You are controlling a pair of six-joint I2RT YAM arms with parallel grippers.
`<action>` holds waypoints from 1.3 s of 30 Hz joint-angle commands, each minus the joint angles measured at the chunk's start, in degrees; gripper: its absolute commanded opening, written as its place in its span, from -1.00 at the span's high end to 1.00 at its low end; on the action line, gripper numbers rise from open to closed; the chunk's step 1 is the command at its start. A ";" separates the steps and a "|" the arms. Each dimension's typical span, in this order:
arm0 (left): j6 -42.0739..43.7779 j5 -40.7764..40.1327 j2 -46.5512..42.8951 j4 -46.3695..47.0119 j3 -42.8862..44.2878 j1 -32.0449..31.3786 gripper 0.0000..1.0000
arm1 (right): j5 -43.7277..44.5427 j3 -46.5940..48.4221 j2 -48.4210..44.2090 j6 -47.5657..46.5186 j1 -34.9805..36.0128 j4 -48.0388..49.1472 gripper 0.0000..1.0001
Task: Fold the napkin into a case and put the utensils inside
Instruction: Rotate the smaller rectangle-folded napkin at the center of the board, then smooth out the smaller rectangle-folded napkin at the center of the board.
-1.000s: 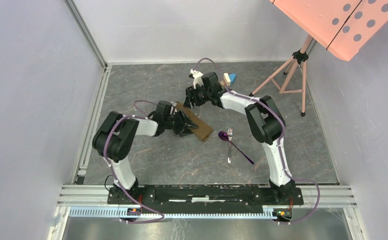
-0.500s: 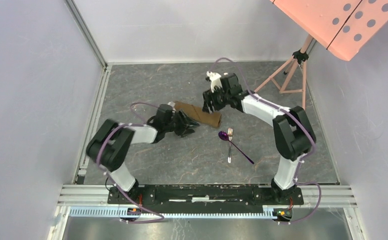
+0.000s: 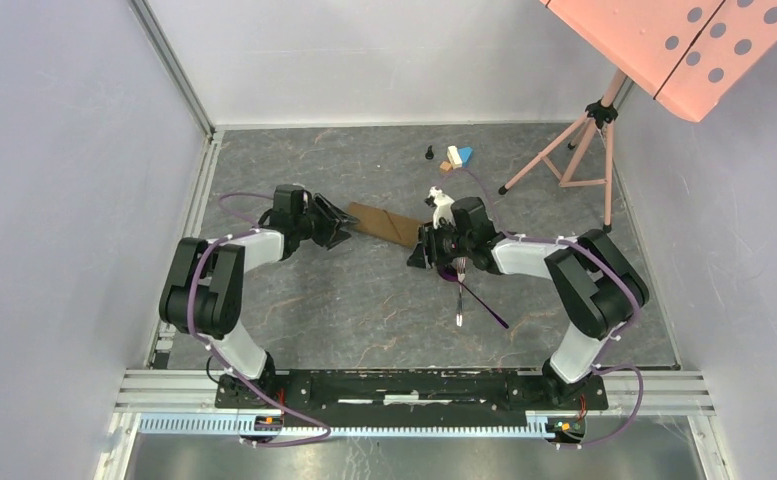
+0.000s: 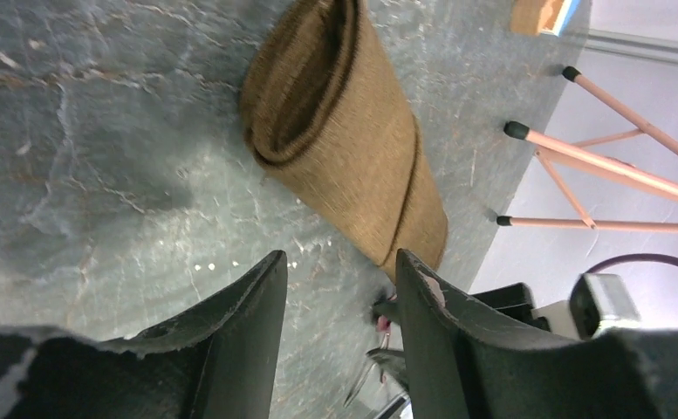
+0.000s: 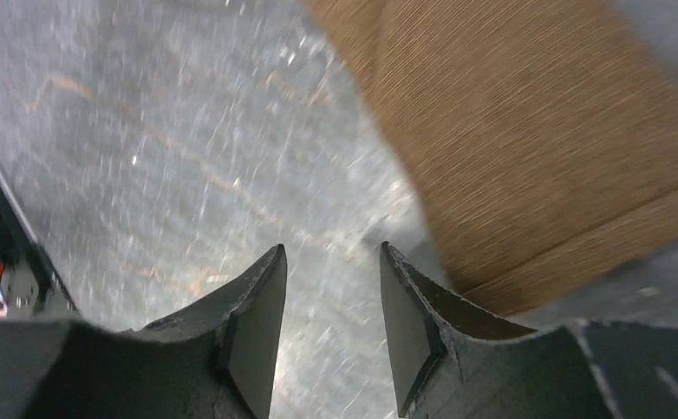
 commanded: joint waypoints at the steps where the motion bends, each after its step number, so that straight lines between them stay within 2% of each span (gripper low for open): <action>1: 0.56 -0.86 4.10 2.45 2.47 -0.18 -0.09 | 1.29 0.45 3.29 3.67 -2.92 11.77 0.02; 5: 3.61 -2.17 3.85 0.40 4.40 -1.38 -0.08 | 4.58 3.67 7.33 1.34 -5.83 11.16 0.03; 10: 5.89 0.23 1.68 -0.97 5.72 -1.79 -0.09 | 9.28 9.10 9.87 -3.07 -9.35 8.05 0.01; 14: 5.45 4.31 7.38 -0.97 11.20 -2.69 -0.06 | 9.68 12.49 9.46 -4.88 -9.88 5.07 -0.03; 17: 5.38 3.99 7.21 -0.93 12.51 -3.41 0.00 | 6.98 11.22 5.74 -4.85 -9.87 4.15 -0.12; 21: 8.17 1.24 1.88 -5.34 13.20 -5.12 -0.02 | -2.74 11.26 3.48 -2.45 -9.92 4.83 -0.21; 23: 7.00 1.52 1.70 -4.22 13.55 -5.17 -0.05 | -5.59 11.95 4.34 0.25 -10.01 8.29 -0.23; 26: 4.86 6.57 8.22 -3.08 17.91 -4.58 0.18 | -10.17 15.74 8.99 6.47 -10.90 14.25 -0.23; 28: 2.87 8.55 12.05 -0.96 18.56 -4.27 0.26 | -12.67 18.27 13.01 10.91 -11.42 19.81 -0.23; 34: 3.45 3.61 17.17 1.24 13.79 -2.15 0.21 | -14.50 21.95 24.27 17.36 -14.27 27.27 -0.22; 39: 6.15 1.15 19.79 0.54 13.10 -2.36 0.18 | -11.05 15.90 25.65 15.81 -17.44 27.92 -0.20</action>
